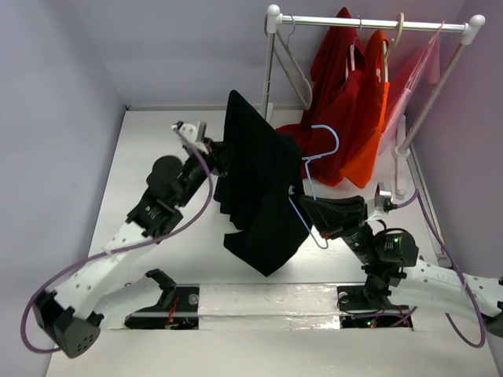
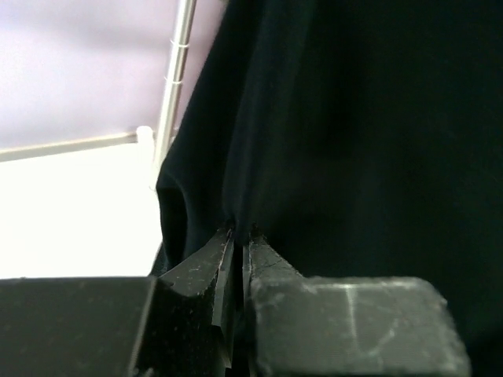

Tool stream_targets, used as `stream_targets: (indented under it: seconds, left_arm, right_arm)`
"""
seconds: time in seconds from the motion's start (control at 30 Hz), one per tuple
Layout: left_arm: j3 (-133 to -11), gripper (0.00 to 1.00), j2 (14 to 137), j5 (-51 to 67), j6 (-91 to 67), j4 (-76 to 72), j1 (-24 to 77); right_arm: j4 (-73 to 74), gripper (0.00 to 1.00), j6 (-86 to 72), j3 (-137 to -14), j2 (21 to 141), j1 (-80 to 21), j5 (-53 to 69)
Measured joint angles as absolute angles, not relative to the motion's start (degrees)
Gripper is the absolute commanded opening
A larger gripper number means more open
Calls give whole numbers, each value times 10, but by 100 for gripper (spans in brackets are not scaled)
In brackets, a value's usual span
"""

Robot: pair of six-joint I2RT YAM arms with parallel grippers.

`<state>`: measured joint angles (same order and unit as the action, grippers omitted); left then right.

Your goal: Place the t-shirt on the hanger

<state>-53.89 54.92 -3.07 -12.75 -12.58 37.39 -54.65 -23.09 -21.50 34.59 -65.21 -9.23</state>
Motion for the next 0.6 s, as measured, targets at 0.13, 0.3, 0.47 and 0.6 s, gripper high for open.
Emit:
stream_targets:
  seconds: [0.13, 0.3, 0.47, 0.6]
  left_arm:
    - [-471, 0, 454, -18, -162, -126, 389]
    - [-419, 0, 384, 0, -204, -124, 423]
    - [-385, 0, 346, 8, -235, -114, 428]
    - [-360, 0, 319, 14, -247, -104, 429]
  right_arm:
    - [-553, 0, -222, -215, 365, -652, -92]
    - [-576, 0, -203, -220, 422, -652, -90]
    - [-585, 0, -185, -230, 465, -653, -89]
    - [-585, 0, -174, -231, 454, -654, -85]
